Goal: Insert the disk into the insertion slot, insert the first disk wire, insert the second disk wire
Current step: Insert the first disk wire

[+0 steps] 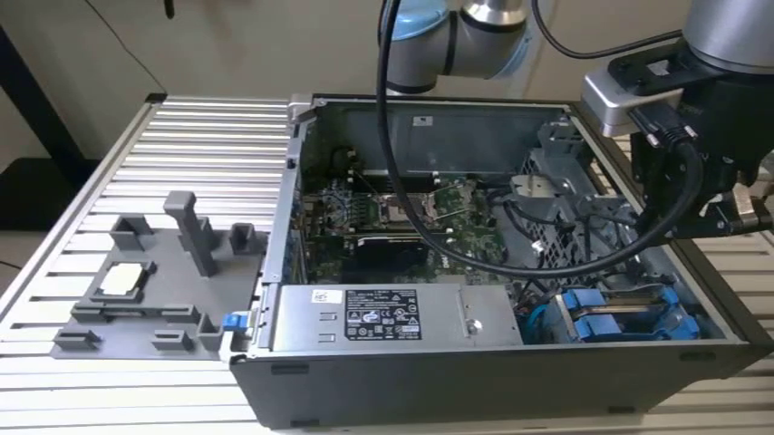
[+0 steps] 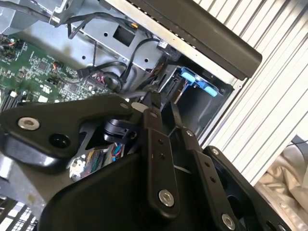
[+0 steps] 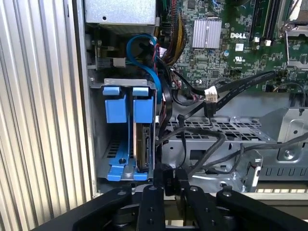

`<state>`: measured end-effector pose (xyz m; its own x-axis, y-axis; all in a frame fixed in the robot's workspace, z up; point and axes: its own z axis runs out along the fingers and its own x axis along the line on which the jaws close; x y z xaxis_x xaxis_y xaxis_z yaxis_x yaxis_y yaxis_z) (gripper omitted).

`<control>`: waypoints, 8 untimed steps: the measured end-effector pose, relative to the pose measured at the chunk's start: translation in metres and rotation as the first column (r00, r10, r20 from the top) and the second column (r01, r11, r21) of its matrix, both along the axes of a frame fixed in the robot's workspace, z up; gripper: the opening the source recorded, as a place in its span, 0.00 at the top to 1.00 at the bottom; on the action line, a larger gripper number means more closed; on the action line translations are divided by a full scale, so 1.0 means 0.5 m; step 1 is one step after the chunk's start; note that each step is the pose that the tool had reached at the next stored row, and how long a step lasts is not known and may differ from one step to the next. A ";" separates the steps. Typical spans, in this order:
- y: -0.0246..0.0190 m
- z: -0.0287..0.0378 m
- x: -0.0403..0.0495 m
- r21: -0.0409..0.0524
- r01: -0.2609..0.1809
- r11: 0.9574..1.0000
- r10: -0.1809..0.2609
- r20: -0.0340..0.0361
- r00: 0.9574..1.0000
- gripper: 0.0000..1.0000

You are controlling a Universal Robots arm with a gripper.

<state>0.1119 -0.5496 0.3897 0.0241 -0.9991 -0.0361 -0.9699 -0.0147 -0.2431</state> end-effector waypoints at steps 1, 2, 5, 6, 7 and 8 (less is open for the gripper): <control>0.0000 0.000 0.000 0.000 0.000 1.000 0.000 0.000 1.000 0.80; 0.0000 0.000 0.000 0.000 0.000 1.000 0.000 0.000 1.000 0.81; 0.0000 0.000 0.000 0.000 0.000 1.000 0.000 0.001 1.000 0.81; 0.0000 0.000 0.000 0.000 0.000 1.000 0.000 0.001 1.000 0.81; 0.0000 0.000 0.000 0.000 0.000 1.000 0.000 0.001 1.000 0.81; 0.0001 0.000 0.001 0.000 0.000 1.000 0.000 -0.001 1.000 0.81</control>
<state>0.1123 -0.5495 0.3897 0.0242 -0.9991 -0.0360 -0.9701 -0.0147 -0.2423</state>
